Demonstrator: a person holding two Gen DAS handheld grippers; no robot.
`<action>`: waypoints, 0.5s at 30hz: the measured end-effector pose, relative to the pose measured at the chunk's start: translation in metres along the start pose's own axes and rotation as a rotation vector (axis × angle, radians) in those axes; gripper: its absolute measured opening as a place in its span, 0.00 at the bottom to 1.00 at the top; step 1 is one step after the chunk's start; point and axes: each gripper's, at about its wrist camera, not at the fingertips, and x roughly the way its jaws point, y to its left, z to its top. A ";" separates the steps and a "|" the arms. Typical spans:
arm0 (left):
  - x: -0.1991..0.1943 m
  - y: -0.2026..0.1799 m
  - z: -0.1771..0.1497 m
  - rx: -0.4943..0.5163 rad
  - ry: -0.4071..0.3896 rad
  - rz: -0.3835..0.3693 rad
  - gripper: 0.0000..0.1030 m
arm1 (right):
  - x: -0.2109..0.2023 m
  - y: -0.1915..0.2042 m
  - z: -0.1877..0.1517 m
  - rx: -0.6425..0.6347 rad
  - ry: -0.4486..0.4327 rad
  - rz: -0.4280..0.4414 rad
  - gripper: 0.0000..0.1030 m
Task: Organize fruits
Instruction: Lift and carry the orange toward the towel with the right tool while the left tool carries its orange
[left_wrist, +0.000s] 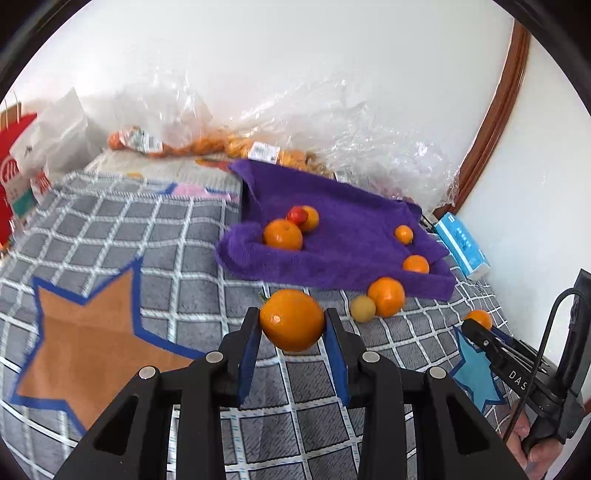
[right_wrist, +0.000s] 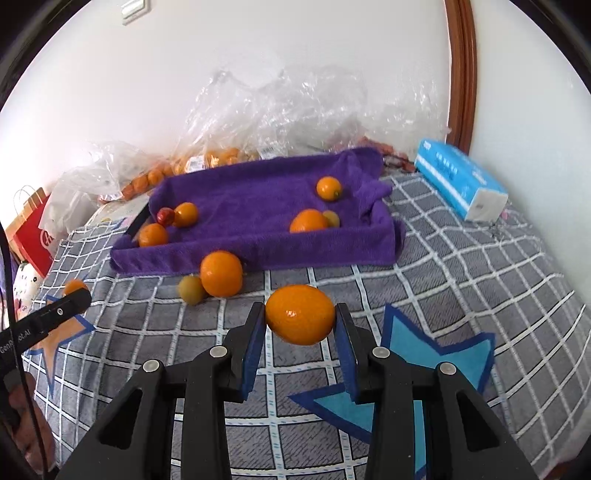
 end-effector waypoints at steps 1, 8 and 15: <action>-0.003 0.000 0.003 0.001 -0.002 -0.001 0.31 | -0.004 0.002 0.004 -0.002 -0.007 0.000 0.36; -0.020 0.001 0.024 0.014 -0.015 -0.020 0.31 | -0.019 0.007 0.026 0.024 -0.040 0.026 0.36; -0.028 0.003 0.040 0.017 -0.022 -0.004 0.31 | -0.025 0.009 0.042 0.037 -0.059 0.028 0.36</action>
